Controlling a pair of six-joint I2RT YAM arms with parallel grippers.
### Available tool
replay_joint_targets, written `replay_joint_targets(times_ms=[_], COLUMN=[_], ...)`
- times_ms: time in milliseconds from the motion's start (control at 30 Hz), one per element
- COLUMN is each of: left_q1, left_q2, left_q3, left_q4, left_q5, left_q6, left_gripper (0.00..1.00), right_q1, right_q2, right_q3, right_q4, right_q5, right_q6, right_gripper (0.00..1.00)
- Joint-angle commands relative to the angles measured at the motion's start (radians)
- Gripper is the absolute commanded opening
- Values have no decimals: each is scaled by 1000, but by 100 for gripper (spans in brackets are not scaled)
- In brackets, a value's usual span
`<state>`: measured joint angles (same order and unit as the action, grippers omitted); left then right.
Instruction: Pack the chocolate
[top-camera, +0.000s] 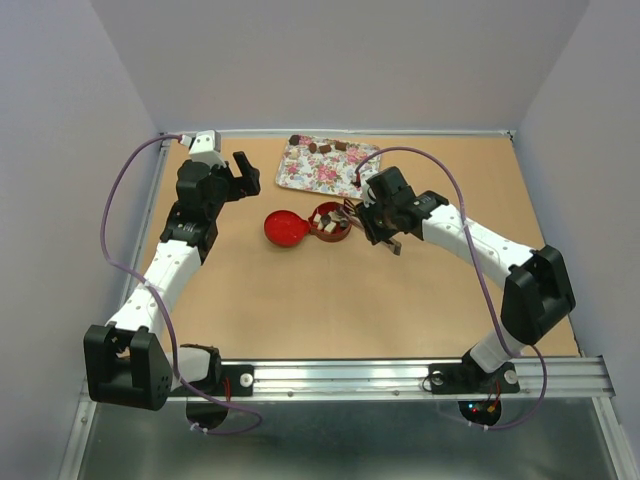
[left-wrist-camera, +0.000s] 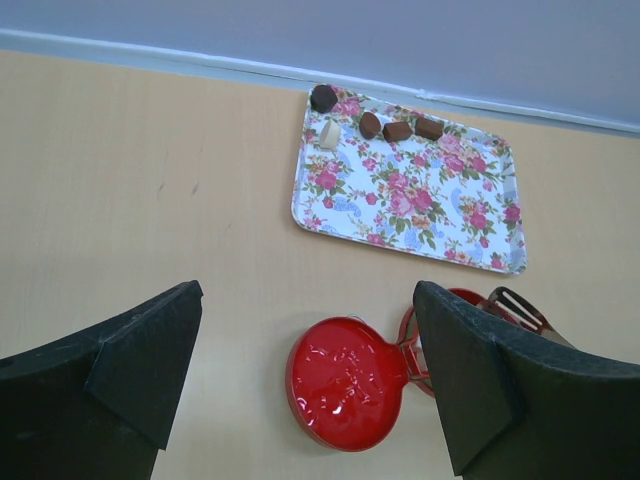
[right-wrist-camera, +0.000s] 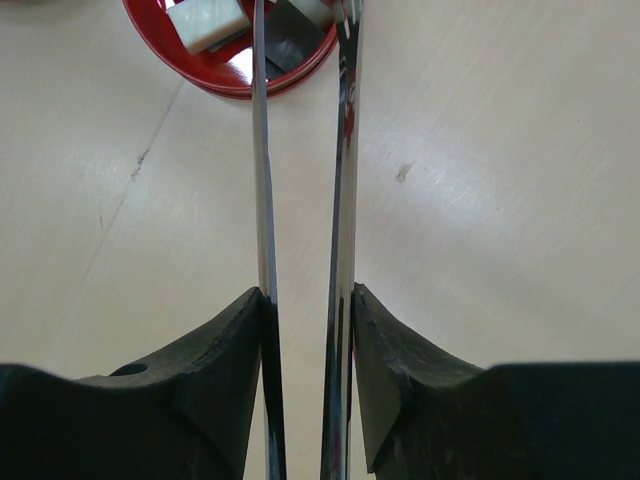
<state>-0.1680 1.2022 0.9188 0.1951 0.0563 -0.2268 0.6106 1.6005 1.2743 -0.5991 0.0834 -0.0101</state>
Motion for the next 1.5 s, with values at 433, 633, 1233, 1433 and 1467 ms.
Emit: replay_joint_targets(times_ms=[433,633,1233,1433,1467], left_q1=[5,5,5,5,5], left_q2=[-30,-24,-20,-10,-4], left_q3=[52,49,45,43,43], left_q4=[29,30,41,47,47], left_q5=[10,7,8,4,5], left_q6=[-2,0,1,3,3], left_gripper=[99,99,99,99,99], right_q1=[11,11,-57,-78,-83], right_q2=[-20,7,504,611,637], right_q3=[120,219,704,810,833], right_q4=[5,7,59,64,67], right_q5=[61,108,118,136,138], right_q6=[1,-11,-77,-88,-91], right_gripper=[48,46,45,46,46])
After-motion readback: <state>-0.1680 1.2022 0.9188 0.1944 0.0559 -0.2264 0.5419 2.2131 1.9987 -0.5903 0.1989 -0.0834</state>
